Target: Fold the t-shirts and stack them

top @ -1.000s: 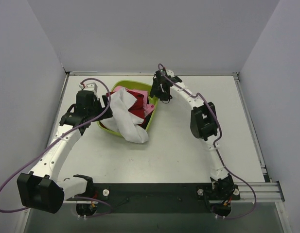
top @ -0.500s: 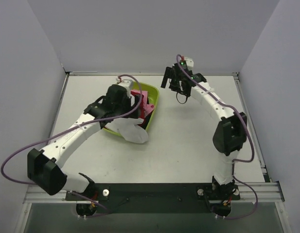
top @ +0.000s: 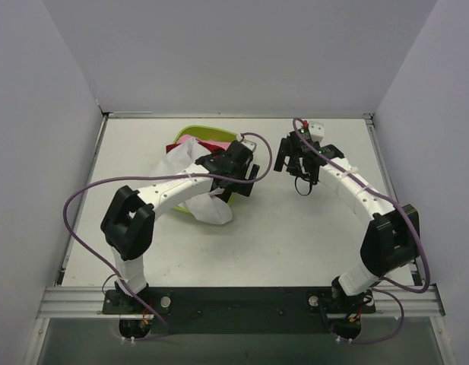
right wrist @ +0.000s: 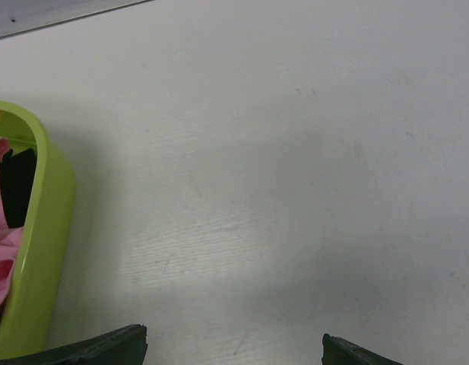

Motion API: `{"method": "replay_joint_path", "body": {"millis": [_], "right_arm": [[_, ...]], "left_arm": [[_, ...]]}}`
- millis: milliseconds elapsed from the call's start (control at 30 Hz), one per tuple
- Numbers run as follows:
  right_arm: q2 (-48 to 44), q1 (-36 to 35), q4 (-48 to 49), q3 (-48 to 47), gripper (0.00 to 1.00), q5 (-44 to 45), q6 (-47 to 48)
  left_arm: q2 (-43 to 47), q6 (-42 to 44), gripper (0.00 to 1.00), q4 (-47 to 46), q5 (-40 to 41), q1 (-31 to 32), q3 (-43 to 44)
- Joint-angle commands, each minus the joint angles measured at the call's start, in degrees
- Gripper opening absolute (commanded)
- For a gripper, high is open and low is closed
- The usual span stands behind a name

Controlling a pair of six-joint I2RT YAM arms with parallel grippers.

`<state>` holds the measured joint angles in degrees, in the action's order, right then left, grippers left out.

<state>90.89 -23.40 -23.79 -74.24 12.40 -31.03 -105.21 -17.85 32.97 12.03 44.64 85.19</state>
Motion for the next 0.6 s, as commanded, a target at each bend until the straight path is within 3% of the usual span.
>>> {"method": "replay_joint_path", "body": {"millis": [0, 300, 400, 567], "right_arm": [[-5.11, -0.60, -0.29, 2.78, 0.99, 1.75, -0.88], [-5.46, -0.86, 1.11, 5.77, 0.98, -0.19, -1.76], [-5.64, -1.03, 1.82, 6.91, 0.98, -0.45, -2.19], [-6.08, -1.21, 3.40, 8.32, 0.97, -1.59, -2.99]], "left_arm": [[-2.36, 2.64, 0.90, -0.72, 2.29, -0.26, 4.90], [-6.50, 3.87, 0.81, -0.98, 1.24, -0.35, 5.17], [-7.64, 4.31, 0.70, -0.19, 1.85, -0.69, 4.46], [-8.70, 4.40, 0.33, 0.16, 2.64, -2.45, 3.23]]}}
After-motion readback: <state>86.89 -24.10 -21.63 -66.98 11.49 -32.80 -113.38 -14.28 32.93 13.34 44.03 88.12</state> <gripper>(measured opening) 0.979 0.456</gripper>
